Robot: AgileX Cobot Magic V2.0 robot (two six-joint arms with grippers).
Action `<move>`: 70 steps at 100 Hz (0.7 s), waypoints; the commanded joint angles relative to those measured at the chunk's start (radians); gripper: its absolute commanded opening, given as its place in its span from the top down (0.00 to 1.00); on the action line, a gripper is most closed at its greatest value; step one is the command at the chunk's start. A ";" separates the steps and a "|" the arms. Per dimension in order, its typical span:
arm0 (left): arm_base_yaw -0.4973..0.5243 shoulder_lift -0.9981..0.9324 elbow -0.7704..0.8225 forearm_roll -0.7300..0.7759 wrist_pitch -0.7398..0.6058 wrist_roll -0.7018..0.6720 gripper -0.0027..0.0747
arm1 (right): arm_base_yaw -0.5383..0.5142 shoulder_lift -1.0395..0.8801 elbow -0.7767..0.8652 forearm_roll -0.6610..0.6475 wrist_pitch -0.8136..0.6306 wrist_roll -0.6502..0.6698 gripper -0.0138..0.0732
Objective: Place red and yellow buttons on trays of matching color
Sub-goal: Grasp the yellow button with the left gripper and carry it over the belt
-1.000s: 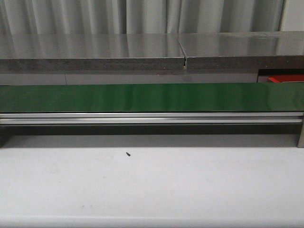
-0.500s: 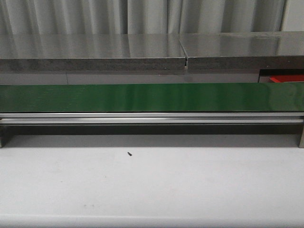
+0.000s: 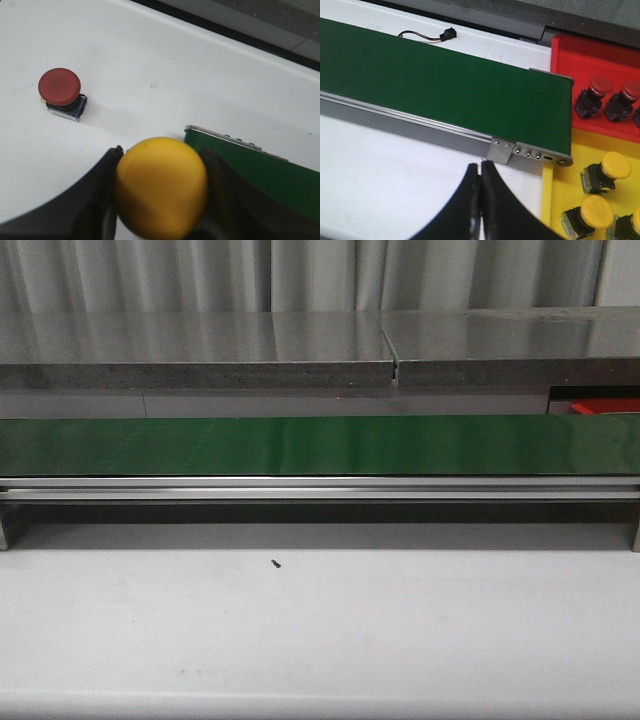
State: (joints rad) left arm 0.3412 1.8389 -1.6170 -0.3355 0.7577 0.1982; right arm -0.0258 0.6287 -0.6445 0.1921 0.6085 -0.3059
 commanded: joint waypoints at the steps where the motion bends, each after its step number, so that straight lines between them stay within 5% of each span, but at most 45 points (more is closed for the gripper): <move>1: -0.024 -0.138 0.060 -0.023 -0.098 0.023 0.99 | -0.005 -0.003 -0.025 0.001 -0.076 0.002 0.95; 21: -0.085 -0.207 0.212 -0.035 -0.198 0.029 0.99 | -0.005 -0.003 -0.025 0.001 -0.076 0.002 0.95; 70: -0.208 -0.147 0.263 -0.035 -0.271 0.045 0.99 | -0.005 -0.003 -0.025 0.001 -0.076 0.002 0.95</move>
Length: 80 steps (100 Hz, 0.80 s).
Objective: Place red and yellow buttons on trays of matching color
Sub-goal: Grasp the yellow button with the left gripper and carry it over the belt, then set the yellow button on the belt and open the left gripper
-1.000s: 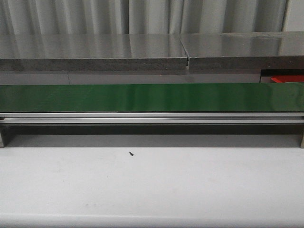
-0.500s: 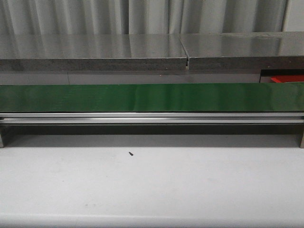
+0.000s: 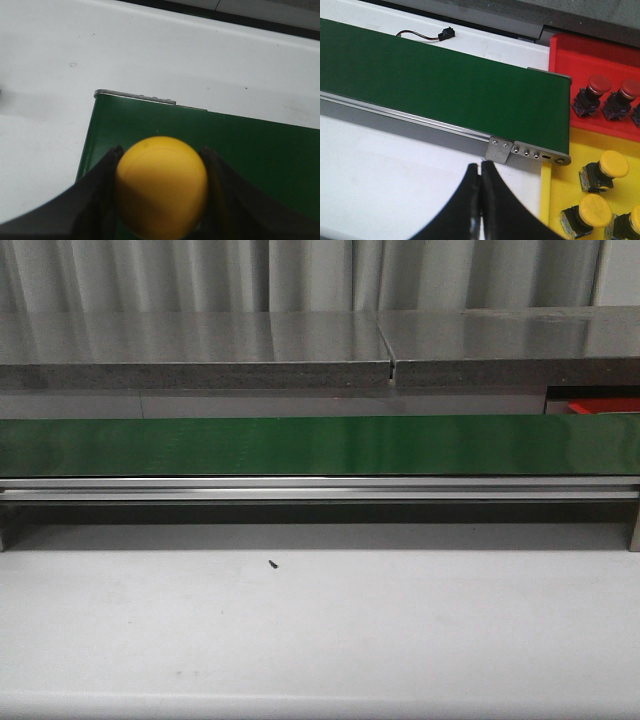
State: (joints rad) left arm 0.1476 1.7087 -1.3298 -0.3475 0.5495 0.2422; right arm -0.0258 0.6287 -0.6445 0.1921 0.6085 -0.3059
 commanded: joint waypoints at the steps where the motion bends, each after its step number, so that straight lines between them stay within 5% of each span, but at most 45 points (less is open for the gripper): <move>1: -0.014 -0.014 -0.024 -0.023 -0.063 0.001 0.99 | -0.005 -0.003 -0.025 0.001 -0.076 0.002 0.95; 34: -0.019 0.021 -0.020 -0.026 -0.061 0.001 0.95 | -0.005 -0.003 -0.025 0.001 -0.076 0.002 0.95; 46: -0.019 0.021 -0.020 -0.026 -0.042 0.001 0.74 | -0.005 -0.003 -0.025 0.001 -0.076 0.002 0.95; 65: -0.019 0.021 -0.020 -0.027 -0.011 0.001 0.26 | -0.005 -0.003 -0.025 0.001 -0.076 0.002 0.95; 80: -0.019 0.016 -0.020 -0.040 0.000 0.001 0.17 | -0.005 -0.003 -0.025 0.001 -0.076 0.002 0.95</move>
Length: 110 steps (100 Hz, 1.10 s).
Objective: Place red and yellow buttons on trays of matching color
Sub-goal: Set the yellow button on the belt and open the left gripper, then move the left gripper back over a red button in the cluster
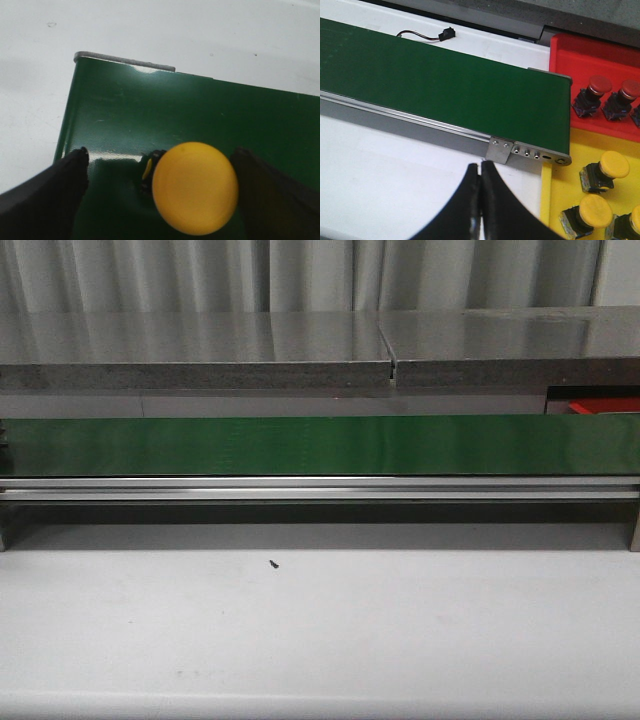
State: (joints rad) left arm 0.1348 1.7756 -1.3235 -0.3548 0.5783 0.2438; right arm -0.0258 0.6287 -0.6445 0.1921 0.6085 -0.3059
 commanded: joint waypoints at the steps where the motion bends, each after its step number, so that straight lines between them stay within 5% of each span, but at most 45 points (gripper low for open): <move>1: -0.006 -0.051 -0.026 -0.035 -0.029 -0.001 0.17 | -0.005 -0.003 -0.025 0.001 -0.076 0.002 0.95; 59: 0.007 -0.169 -0.272 -0.047 0.025 0.001 0.17 | -0.005 -0.003 -0.025 0.001 -0.076 0.002 0.95; 110: 0.294 0.063 -0.282 -0.038 0.031 0.001 0.18 | -0.005 -0.003 -0.025 0.001 -0.076 0.002 0.95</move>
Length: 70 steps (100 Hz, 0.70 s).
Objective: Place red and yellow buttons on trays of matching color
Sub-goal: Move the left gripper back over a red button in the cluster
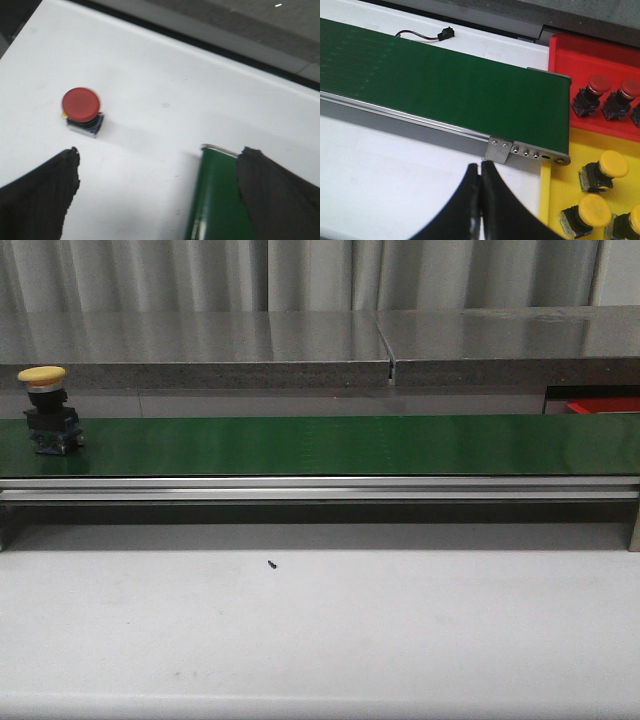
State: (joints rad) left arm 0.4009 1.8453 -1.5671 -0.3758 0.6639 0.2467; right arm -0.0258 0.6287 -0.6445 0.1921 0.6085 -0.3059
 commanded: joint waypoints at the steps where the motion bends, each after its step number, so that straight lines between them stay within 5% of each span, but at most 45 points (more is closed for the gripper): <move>1: 0.030 -0.002 -0.042 -0.017 -0.057 -0.002 0.18 | -0.005 -0.003 -0.025 0.001 -0.076 0.002 0.95; 70: 0.064 0.383 -0.420 -0.021 -0.019 0.015 0.18 | -0.005 -0.003 -0.025 0.001 -0.076 0.002 0.95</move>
State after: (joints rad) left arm 0.4640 2.2661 -1.9290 -0.3721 0.6707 0.2577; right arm -0.0258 0.6287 -0.6445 0.1921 0.6085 -0.3059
